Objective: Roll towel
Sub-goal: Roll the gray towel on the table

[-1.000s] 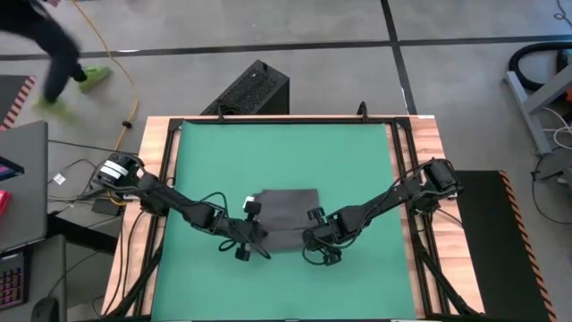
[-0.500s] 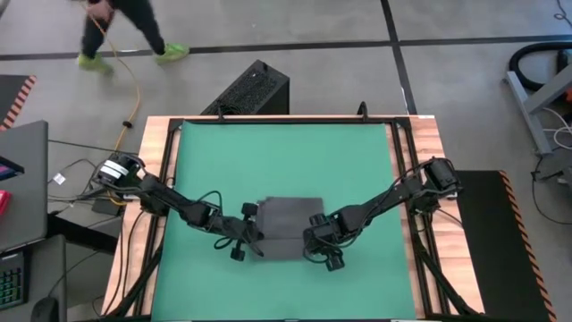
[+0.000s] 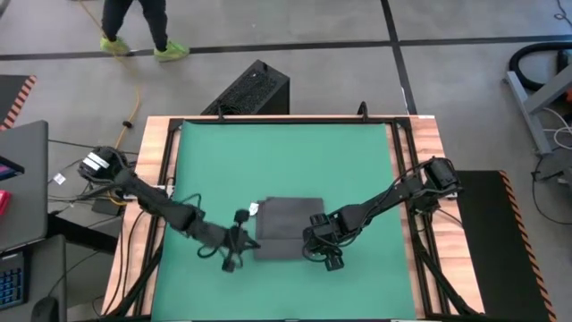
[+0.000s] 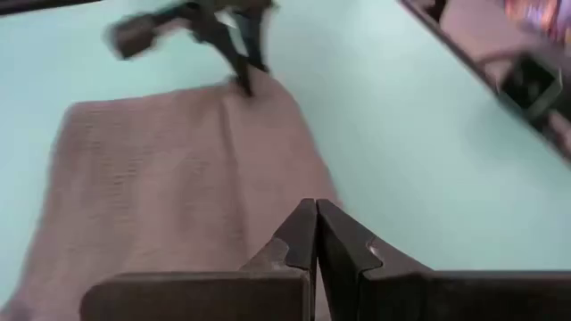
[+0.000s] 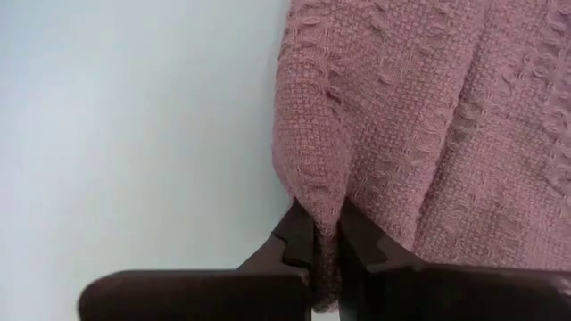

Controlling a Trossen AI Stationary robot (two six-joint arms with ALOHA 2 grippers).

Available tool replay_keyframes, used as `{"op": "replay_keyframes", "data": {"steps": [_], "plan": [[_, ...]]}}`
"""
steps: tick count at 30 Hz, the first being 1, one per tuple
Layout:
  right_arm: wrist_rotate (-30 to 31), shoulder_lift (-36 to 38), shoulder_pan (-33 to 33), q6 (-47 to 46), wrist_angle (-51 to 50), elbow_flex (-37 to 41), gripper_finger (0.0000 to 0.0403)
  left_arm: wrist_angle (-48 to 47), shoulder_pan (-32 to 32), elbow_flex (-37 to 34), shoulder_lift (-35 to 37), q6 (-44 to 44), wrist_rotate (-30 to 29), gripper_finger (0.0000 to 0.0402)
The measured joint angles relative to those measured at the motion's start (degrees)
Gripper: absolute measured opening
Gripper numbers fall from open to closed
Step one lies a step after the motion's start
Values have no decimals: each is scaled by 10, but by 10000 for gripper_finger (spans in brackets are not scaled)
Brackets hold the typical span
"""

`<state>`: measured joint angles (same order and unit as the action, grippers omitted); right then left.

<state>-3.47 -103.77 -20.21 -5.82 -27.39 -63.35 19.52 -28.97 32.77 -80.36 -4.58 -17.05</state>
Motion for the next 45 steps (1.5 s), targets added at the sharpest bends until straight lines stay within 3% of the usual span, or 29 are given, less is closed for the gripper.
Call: {"op": "replay_keyframes", "data": {"steps": [4,11,25,35,45], "plan": [[1,0,0,1,1,0,30,43,-35,0,-65,13,-29,0],[3,0,1,3,0,0,30,68,-21,0,-108,-2,-79,0],[4,1,1,4,-5,-1,30,65,-3,0,-118,-30,-45,0],[3,1,1,2,-1,-1,30,117,9,1,-207,-45,-30,0],[-104,25,1,-24,-9,-1,30,105,43,3,-212,-154,112,0]]}}
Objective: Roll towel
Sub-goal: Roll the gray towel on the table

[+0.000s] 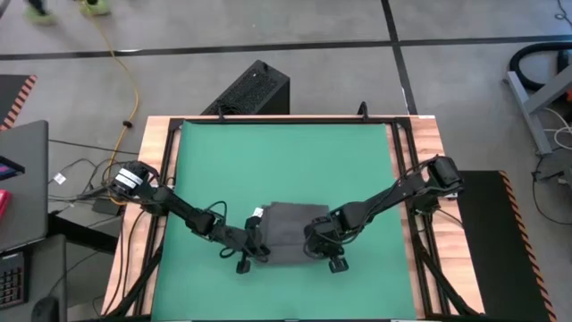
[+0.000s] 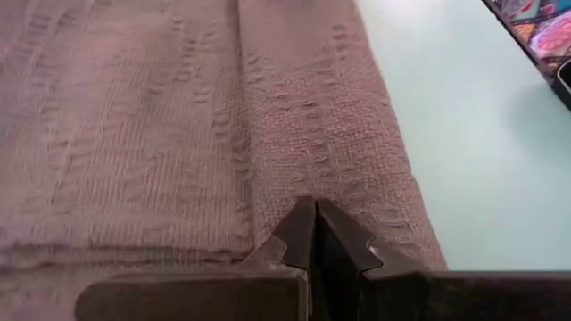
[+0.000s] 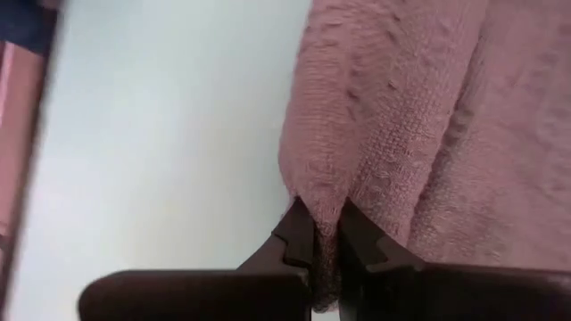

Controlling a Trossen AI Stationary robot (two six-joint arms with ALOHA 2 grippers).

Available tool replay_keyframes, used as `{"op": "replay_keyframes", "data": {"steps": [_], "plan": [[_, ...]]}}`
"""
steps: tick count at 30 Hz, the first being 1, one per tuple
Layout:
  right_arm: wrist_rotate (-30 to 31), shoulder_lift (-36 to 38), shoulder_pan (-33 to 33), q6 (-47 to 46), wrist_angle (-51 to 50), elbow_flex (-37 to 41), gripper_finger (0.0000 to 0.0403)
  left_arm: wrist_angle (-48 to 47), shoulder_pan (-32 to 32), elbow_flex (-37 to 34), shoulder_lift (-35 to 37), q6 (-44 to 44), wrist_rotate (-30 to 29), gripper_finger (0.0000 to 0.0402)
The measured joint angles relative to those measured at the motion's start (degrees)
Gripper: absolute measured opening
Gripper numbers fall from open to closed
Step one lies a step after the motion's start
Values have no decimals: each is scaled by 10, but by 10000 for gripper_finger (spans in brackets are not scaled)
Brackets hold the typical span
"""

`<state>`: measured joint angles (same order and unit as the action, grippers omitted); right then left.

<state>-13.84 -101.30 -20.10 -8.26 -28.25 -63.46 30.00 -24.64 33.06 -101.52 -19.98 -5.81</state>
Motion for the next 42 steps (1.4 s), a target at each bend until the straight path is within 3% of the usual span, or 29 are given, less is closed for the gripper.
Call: {"op": "replay_keyframes", "data": {"steps": [7,13,17,28,42], "plan": [[-22,47,22,-28,-5,0,30,5,5,-1,0,-14,18,0],[-79,44,69,-94,-11,0,30,4,10,-1,-1,-52,80,0],[-84,44,97,-108,-15,0,30,4,10,-2,-1,-68,111,0],[-79,43,152,-112,-28,0,30,5,10,-2,-2,-92,128,0],[-80,-46,184,-111,0,-2,30,7,9,-2,-2,-102,143,0]]}}
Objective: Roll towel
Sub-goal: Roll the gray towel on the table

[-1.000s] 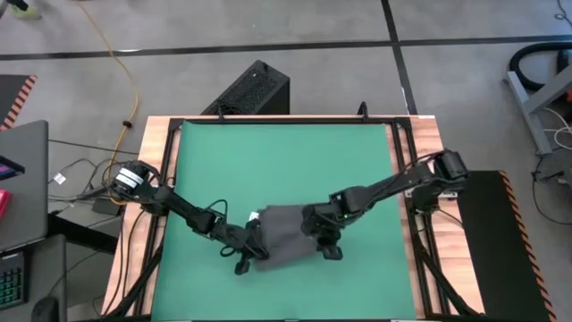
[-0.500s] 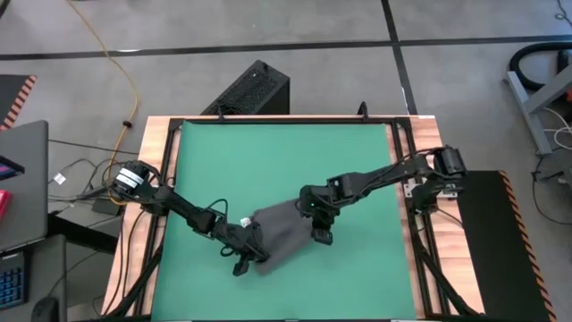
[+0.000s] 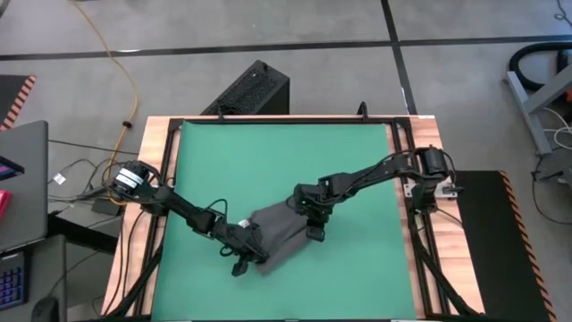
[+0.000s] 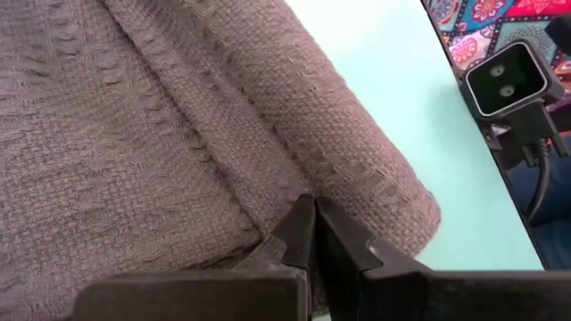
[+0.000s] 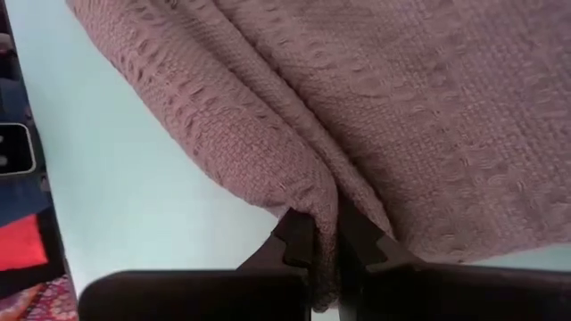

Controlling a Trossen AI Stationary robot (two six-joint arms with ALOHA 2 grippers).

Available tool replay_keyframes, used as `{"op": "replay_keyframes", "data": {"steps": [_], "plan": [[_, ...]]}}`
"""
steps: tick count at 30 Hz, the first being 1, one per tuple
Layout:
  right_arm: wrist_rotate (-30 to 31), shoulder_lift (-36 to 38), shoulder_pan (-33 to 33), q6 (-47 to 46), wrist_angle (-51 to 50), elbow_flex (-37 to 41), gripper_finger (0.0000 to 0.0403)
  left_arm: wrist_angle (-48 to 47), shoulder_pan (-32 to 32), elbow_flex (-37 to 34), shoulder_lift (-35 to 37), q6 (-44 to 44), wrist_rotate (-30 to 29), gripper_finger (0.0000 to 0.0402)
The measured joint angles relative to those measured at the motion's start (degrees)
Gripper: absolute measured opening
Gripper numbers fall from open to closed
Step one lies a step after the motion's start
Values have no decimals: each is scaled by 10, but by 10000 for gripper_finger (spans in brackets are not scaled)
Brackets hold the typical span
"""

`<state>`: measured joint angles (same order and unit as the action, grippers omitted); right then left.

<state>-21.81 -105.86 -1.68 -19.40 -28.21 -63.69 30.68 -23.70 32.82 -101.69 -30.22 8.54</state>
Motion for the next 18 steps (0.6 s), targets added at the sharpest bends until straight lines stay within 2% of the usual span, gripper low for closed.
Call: {"op": "replay_keyframes", "data": {"steps": [5,8,10,15,18], "plan": [[-2,-1,14,-5,2,1,30,-3,-1,-1,6,-8,17,0],[-1,-2,18,-4,0,1,30,-16,-3,-2,35,-12,12,0],[3,-2,18,2,0,1,30,-45,-4,-3,73,-5,-17,0],[7,-2,20,2,2,2,30,-98,-7,-2,168,52,-138,0],[6,-2,20,2,1,2,30,-96,-9,10,200,94,-164,0]]}}
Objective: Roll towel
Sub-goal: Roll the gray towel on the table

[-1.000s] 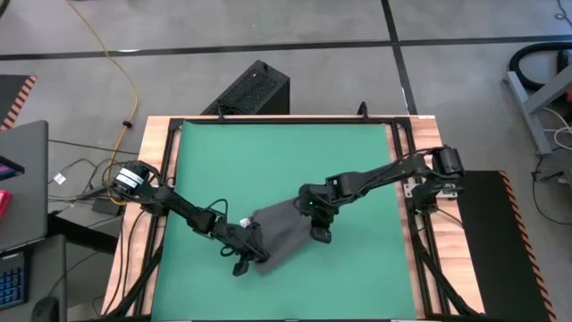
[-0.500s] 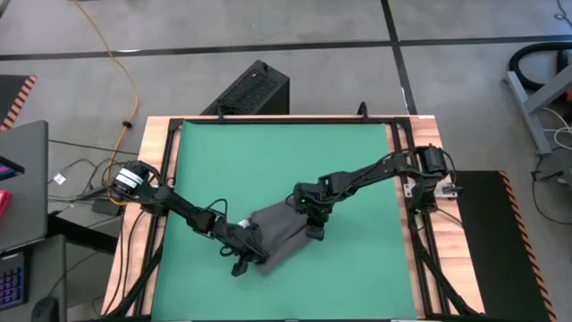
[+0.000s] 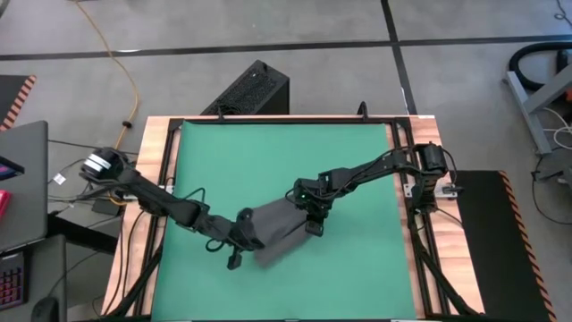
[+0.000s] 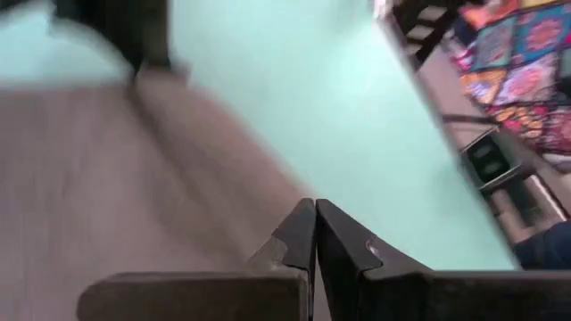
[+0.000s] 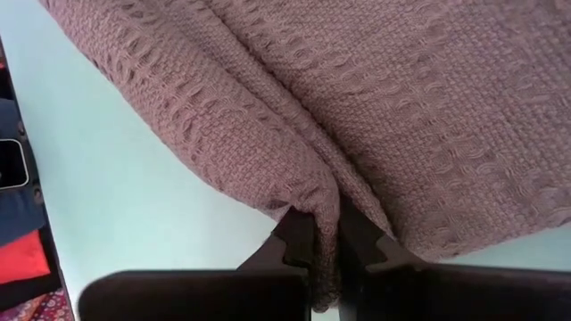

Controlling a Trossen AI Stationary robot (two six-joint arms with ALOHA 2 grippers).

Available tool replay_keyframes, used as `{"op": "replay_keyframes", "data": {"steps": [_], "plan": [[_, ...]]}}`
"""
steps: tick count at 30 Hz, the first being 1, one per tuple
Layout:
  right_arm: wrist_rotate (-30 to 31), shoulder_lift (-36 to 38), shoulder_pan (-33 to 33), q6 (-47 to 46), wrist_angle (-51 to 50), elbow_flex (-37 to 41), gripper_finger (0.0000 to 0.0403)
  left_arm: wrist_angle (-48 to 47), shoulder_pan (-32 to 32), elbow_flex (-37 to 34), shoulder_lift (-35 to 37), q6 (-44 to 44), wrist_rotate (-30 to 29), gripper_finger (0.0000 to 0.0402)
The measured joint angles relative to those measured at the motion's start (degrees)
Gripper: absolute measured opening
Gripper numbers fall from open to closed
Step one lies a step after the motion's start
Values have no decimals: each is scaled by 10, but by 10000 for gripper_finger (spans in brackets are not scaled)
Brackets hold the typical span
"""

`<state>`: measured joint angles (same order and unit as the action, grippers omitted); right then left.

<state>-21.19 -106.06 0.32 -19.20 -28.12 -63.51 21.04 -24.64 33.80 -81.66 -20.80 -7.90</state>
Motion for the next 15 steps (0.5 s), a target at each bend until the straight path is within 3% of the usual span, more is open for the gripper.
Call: {"op": "replay_keyframes", "data": {"steps": [6,10,15], "plan": [[-6,-1,4,2,4,0,30,-59,-4,79,-12,96,0,0],[-11,-1,11,2,17,1,30,-128,-13,132,-48,179,29,0],[-8,-1,13,2,30,1,30,-158,-30,173,-107,276,5,0]]}}
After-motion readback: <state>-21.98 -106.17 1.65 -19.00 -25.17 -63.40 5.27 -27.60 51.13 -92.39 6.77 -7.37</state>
